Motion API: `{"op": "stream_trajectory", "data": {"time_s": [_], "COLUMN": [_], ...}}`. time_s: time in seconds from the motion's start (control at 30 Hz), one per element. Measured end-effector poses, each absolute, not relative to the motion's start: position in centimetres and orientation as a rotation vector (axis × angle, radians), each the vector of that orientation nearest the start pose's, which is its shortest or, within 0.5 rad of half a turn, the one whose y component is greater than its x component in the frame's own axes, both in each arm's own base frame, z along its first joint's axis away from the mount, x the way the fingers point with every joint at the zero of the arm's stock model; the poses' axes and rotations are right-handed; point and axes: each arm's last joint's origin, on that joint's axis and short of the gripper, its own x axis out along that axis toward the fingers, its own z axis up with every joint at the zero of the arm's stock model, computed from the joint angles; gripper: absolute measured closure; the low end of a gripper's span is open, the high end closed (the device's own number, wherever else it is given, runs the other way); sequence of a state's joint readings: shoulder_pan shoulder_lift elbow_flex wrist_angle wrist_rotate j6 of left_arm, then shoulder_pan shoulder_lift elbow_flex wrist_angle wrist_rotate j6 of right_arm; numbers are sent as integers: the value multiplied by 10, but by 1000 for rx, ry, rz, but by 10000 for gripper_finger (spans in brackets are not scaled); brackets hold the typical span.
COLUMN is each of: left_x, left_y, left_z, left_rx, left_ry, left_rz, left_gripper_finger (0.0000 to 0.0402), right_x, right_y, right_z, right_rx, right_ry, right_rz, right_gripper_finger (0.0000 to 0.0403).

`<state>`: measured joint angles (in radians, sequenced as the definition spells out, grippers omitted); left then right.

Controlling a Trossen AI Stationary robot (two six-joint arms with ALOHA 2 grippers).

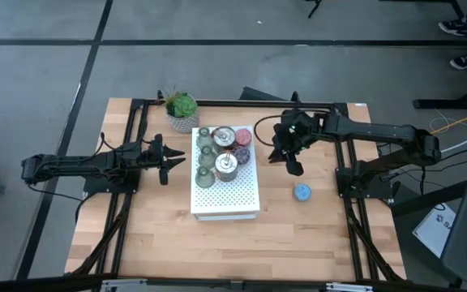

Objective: Pick & Place candle stick holders
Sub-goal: Align the blue patterned scented candle with the other black patterned scented candle on the shelf

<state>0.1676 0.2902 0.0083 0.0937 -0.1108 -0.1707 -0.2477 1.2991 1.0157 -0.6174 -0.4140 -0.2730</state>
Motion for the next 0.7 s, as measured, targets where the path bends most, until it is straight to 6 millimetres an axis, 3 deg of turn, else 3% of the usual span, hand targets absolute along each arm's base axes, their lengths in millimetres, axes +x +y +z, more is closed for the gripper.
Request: {"op": "stream_trajectory", "data": {"time_s": [0.23, 0.53, 0.7], "left_x": [112, 112, 112], "left_y": [22, 22, 22], "left_z": [150, 150, 150], "left_rx": [-174, -174, -174], "left_ry": [165, 165, 165], "left_rz": [293, 293, 293], "left_gripper_finger": [294, 294, 294], "right_x": [256, 258, 262], "right_y": [-39, -13, 9], "right_z": [272, 271, 276], "right_rx": [36, 121, 173], "right_ry": [850, 884, 837], "right_rz": [290, 329, 461], "right_gripper_finger": [303, 169, 114]}}
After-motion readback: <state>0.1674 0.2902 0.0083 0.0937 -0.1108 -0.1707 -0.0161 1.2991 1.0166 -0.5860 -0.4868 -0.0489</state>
